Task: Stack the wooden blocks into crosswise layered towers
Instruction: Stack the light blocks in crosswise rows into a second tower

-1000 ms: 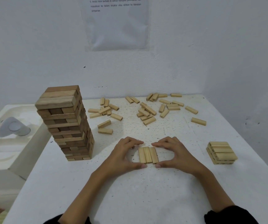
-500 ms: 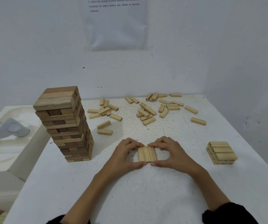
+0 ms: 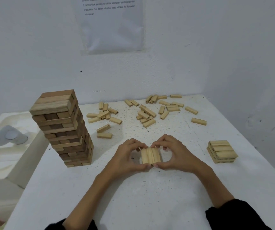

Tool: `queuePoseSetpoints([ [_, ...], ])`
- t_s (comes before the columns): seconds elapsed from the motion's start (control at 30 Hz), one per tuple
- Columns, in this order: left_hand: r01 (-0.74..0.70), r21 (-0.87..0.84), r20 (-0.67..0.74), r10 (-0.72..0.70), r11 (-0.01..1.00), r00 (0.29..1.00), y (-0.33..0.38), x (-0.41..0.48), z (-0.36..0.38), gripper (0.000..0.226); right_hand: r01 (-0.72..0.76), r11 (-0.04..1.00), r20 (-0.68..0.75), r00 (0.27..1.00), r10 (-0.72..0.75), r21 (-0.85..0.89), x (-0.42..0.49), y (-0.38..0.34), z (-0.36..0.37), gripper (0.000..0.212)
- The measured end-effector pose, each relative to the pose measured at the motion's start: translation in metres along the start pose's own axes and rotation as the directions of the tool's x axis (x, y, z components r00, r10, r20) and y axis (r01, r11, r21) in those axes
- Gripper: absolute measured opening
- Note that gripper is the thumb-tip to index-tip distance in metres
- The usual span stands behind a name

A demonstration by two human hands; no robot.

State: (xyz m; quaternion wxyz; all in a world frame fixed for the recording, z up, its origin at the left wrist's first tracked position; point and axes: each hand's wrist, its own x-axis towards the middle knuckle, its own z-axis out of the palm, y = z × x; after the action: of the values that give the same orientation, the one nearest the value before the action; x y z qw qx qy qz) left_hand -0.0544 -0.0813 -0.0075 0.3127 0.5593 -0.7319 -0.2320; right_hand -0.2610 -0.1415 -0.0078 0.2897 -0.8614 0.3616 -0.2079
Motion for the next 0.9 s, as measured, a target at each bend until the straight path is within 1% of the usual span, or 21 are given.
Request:
queuePoseSetpoints([
  [0.13,-0.059,-0.003,0.012,0.059,0.998,0.998,0.019,0.018,0.005,0.055,-0.019,1.000,-0.045,0.999,0.018,-0.012,-0.012,0.001,-0.027,0.051],
  [0.27,-0.132,-0.005,0.023,0.132,0.991,0.991,0.053,0.042,0.022,0.055,-0.054,0.998,-0.076,0.996,0.052,-0.022,-0.034,0.012,-0.067,0.053],
  [0.4,-0.170,-0.059,0.018,0.171,0.984,0.985,0.090,0.066,0.048,0.050,-0.082,0.996,-0.114,0.990,0.078,-0.031,-0.060,0.027,-0.108,0.055],
  [0.5,-0.173,-0.089,0.027,0.176,0.981,0.984,0.109,0.080,0.072,0.051,-0.155,0.987,-0.100,0.984,0.150,-0.044,-0.078,0.045,-0.131,0.057],
  [0.63,-0.183,-0.079,0.052,0.188,0.980,0.981,0.122,0.093,0.099,0.052,-0.238,0.971,-0.067,0.969,0.236,-0.014,-0.092,0.069,-0.145,0.061],
  [0.8,-0.172,-0.079,0.074,0.177,0.982,0.981,0.123,0.103,0.113,0.051,-0.256,0.967,-0.041,0.966,0.256,0.004,-0.099,0.086,-0.147,0.060],
  [0.9,-0.160,-0.070,0.080,0.165,0.985,0.983,0.122,0.106,0.116,0.050,-0.258,0.966,-0.035,0.965,0.259,0.020,-0.097,0.092,-0.147,0.055],
])
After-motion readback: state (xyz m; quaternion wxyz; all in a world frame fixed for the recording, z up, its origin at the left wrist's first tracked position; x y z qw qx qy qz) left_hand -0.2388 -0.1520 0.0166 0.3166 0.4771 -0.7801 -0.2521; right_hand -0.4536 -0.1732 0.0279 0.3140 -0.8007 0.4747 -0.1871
